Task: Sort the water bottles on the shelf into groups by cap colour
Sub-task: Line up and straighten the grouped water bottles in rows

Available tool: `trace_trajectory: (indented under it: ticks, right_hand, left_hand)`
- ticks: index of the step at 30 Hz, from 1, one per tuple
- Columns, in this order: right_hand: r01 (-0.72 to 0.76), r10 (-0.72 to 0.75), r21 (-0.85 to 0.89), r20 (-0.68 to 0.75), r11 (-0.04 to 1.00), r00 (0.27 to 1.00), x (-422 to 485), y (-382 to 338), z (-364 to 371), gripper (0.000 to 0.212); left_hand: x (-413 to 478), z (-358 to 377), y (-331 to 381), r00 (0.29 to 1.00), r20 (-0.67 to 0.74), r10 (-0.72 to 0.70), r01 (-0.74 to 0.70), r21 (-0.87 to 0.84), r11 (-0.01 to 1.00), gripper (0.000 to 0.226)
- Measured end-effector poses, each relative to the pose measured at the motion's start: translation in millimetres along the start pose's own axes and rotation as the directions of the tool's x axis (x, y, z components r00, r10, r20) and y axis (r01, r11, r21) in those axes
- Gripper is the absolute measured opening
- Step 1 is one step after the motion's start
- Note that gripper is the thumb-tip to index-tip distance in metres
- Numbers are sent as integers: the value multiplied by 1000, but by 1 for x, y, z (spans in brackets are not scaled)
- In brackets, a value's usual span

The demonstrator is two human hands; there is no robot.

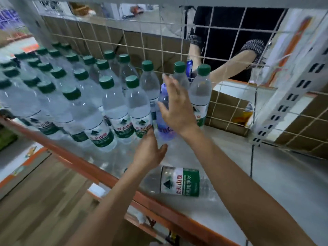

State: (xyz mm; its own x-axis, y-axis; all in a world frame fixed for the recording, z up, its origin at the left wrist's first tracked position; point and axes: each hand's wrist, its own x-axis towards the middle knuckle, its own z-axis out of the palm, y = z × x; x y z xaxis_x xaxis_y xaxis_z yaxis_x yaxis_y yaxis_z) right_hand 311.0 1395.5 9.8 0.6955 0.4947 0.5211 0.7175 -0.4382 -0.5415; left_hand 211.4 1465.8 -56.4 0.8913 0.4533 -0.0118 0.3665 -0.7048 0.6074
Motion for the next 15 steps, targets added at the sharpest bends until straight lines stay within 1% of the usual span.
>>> trace_trajectory:
  ticks: [3, 5, 8, 10, 13, 15]
  right_hand:
    - [35, -34, -68, 21, 997, 999, 11, 1, -3, 54]
    - [65, -64, -91, 14, 994, 998, 8, 3, -14, 43]
    - [82, -77, -88, 51, 993, 996, 0, 9, -40, 34]
    - [57, -52, -73, 70, 996, 996, -7, 14, -61, 31]
    - [-6, 8, -39, 59, 999, 998, -23, 20, -94, 29]
    - [-27, 30, -40, 76, 999, 997, -30, 23, -114, 28]
  left_hand:
    - [7, 4, 1, 998, 63, -9, 8, 11, 1000, 50]
    - [9, 6, 4, 998, 60, -9, 6, 42, 999, 55]
    - [14, 10, 5, 997, 69, 31, -33, 39, 999, 68]
    - [15, 11, 8, 994, 84, 64, -68, 48, 997, 71]
    - [16, 16, 23, 983, 103, 151, -159, 70, 985, 67]
    - [16, 21, 36, 971, 154, 184, -192, 39, 981, 75]
